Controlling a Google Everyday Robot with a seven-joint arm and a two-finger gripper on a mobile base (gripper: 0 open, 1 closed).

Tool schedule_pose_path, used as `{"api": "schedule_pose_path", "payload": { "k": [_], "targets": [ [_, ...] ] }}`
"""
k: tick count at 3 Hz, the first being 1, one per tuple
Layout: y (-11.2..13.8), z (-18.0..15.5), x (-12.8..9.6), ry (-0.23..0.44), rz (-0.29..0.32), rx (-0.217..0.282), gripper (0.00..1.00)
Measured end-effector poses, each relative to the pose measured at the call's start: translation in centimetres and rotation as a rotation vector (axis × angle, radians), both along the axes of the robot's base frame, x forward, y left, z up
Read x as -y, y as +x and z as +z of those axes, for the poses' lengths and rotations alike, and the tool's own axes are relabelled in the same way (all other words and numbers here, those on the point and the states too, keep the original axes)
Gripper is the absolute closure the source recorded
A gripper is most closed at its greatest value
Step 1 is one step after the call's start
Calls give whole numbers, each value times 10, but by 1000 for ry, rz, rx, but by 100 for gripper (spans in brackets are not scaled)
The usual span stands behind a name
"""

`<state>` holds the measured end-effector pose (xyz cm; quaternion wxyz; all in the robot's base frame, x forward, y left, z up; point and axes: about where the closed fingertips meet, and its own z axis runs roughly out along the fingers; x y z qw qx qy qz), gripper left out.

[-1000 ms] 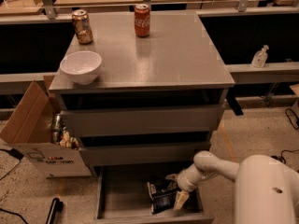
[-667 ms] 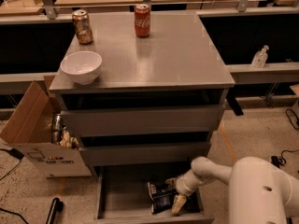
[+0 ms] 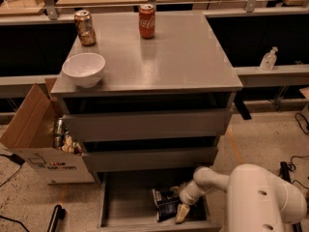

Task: Pick blue chip bag from bottom drawer and place on counter

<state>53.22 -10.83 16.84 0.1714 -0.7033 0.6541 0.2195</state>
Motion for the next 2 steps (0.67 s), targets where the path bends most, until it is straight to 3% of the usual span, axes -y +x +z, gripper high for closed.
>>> {"api": "schedule_pose_path", "payload": {
  "k": [1,2],
  "targets": [
    [1,-7,-1,-1,1,2,35],
    [1,-1,-1,-1,1,2,58]
  ]
}}
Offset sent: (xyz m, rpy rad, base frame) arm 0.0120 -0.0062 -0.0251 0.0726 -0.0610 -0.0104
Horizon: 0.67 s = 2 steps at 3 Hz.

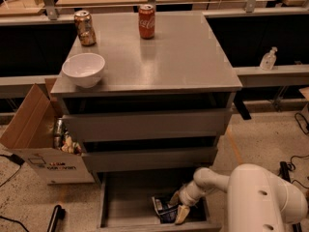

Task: Pick blue chip bag from bottom drawer and place on counter

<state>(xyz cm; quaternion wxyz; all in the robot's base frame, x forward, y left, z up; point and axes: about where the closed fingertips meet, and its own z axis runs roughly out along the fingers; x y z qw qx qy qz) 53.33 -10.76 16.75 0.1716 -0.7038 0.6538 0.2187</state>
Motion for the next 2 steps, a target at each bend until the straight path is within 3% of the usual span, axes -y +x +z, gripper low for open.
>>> {"api": "schedule_pose_path", "payload": {
  "k": [1,2],
  "targets": [
    [0,6,0,0,0,0,70],
    [0,6,0,2,2,2,53]
  ]
}}
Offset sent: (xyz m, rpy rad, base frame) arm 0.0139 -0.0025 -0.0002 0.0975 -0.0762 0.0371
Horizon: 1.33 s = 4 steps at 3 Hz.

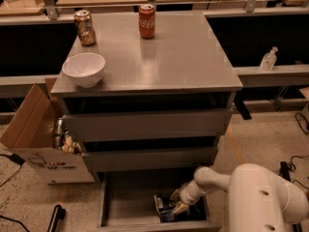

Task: Pick blue chip bag from bottom drawer and place on counter

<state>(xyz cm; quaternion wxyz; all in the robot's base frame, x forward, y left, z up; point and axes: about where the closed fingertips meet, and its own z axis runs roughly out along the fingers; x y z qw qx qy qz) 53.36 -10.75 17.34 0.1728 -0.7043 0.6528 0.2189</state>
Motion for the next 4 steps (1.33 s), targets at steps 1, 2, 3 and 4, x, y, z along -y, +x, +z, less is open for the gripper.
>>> {"api": "schedule_pose_path", "payload": {
  "k": [1,2,3,4],
  "targets": [
    [6,4,-1,41,31,35,31],
    [5,-11,-5,54,63,38,1],
    [2,-22,-6,47,76,32,32],
    [0,-28,-5,45,79,29,49]
  ]
}}
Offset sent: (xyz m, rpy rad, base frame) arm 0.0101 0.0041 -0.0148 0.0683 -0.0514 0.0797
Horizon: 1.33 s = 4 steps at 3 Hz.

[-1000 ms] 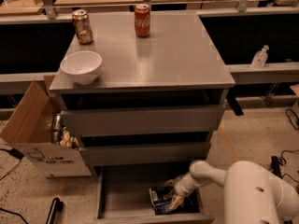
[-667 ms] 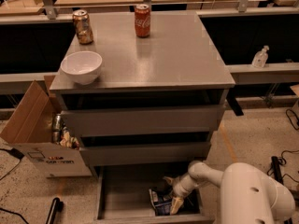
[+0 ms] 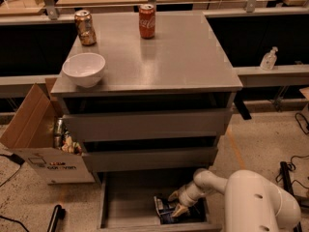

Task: Pick blue chip bag from bottom drawer and place on counter

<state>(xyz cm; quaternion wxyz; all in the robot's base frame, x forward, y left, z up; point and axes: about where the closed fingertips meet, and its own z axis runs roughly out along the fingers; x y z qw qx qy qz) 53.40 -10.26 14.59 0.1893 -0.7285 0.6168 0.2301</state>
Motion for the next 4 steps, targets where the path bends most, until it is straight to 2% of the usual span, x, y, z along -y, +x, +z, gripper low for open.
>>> {"api": "schedule_pose_path", "payload": {
  "k": [1,2,3,4],
  "targets": [
    [0,1,1,18,-1,-4,74],
    [6,19,0,95,2,9,95],
    [13,62,-5,264,24,27,100],
    [22,121,-1,465,31,68,100]
  ]
}}
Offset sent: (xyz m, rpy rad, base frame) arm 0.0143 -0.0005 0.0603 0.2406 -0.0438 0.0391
